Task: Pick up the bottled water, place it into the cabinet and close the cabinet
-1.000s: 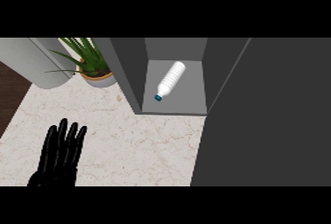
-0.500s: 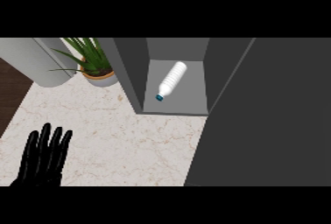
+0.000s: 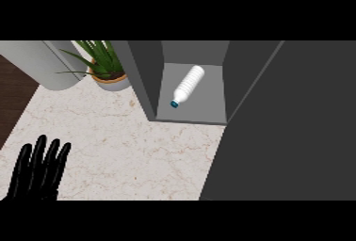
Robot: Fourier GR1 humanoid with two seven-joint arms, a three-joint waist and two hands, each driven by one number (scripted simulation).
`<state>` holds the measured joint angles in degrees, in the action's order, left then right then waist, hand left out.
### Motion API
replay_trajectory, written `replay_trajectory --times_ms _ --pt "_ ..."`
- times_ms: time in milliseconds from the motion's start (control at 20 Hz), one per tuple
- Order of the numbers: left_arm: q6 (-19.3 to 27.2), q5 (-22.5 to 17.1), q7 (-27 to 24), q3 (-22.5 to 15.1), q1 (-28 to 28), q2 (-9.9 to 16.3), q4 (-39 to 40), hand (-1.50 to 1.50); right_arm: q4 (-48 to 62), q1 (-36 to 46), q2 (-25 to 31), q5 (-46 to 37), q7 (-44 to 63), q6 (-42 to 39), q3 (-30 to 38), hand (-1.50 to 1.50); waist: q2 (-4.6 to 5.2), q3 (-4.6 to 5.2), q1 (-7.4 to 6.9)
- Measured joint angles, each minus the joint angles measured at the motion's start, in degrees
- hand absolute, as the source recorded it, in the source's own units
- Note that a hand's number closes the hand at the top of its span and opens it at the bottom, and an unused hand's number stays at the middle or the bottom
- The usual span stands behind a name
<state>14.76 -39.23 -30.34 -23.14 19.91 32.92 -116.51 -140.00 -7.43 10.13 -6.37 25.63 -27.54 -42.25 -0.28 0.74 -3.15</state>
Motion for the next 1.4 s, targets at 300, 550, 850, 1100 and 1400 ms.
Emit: replay_trajectory --times_ms 300,550,850,1100,1400 --pt "-1.9 -0.9 -0.7 1.3 0.9 0.9 0.0 -1.50 0.0 1.6 0.6 0.5 0.6 -0.8 0.2 1.50 0.25 0.09 -0.87" --pt "-2.7 -1.4 -0.8 1.9 1.3 1.4 -0.6 -1.50 0.2 2.0 0.4 1.3 0.4 -1.2 0.5 1.50 0.63 0.08 -1.71" --pt "-4.2 -1.9 -1.3 2.7 1.6 1.9 -0.3 -1.50 1.0 1.5 0.0 4.4 0.0 -0.6 1.1 1.50 1.38 0.08 -2.87" --pt "-5.7 -2.1 -1.3 2.8 1.3 2.6 -0.8 -1.50 3.3 0.8 -0.9 12.3 1.6 -2.4 1.5 1.50 2.45 0.10 -4.99" --pt "-7.8 -2.7 -1.2 3.5 1.0 3.7 -0.8 -1.50 7.0 -0.5 -1.9 24.7 4.2 -3.7 1.3 1.50 2.97 0.19 -6.64"
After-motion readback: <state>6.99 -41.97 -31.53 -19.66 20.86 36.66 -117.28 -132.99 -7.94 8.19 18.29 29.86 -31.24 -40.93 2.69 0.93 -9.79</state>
